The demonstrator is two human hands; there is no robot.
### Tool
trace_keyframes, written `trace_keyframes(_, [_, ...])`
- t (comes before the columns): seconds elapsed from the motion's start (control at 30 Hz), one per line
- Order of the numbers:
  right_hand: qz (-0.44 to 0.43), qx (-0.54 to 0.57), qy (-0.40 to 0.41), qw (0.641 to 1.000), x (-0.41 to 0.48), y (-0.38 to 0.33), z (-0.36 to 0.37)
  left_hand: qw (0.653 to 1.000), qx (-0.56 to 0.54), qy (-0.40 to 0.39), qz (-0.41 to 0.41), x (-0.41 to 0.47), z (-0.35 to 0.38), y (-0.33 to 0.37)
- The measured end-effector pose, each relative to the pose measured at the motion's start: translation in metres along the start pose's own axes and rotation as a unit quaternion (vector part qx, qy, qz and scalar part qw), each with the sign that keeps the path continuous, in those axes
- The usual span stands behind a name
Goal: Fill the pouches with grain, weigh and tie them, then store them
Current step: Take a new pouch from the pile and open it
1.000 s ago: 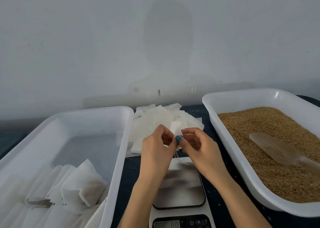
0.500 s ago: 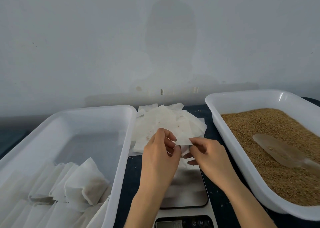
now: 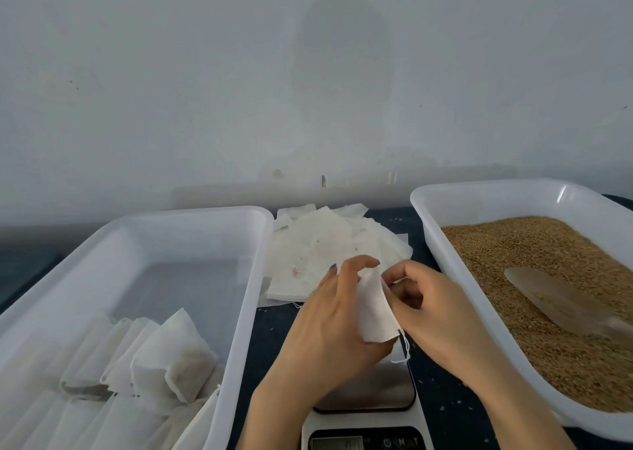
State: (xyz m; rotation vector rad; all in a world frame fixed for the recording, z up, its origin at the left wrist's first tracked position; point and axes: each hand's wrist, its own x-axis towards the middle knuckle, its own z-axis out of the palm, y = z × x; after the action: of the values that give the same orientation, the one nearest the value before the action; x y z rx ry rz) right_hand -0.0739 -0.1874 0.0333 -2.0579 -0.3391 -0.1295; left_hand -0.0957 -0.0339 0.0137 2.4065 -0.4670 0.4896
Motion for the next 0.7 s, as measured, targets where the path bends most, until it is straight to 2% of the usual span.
trace_keyframes(0.1, [-0.023, -0.017, 0.037, 0.999, -0.005, -0.005, -0.006, 0.999, 0.005, -0.025, -0.035, -0.003, -0.005, -0.004])
trace_keyframes(0.2, [-0.075, -0.058, 0.061, 0.994, -0.012, -0.01, -0.011, 0.998, 0.044, -0.001, -0.033, -0.004, -0.007, -0.003])
trace_keyframes(0.33, [-0.111, -0.062, 0.029, 0.991, -0.024, -0.012, -0.015, 0.997, 0.071, 0.008, -0.043, -0.003, -0.01, -0.004])
trace_keyframes(0.5, [-0.127, -0.099, -0.012, 0.987, -0.027, -0.011, -0.01, 0.996, 0.088, 0.022, -0.007, -0.001, -0.01, 0.005])
trace_keyframes(0.7, [-0.12, -0.119, 0.007, 0.986, -0.036, -0.022, -0.01, 0.998, 0.039, 0.057, 0.006, 0.002, -0.007, 0.013])
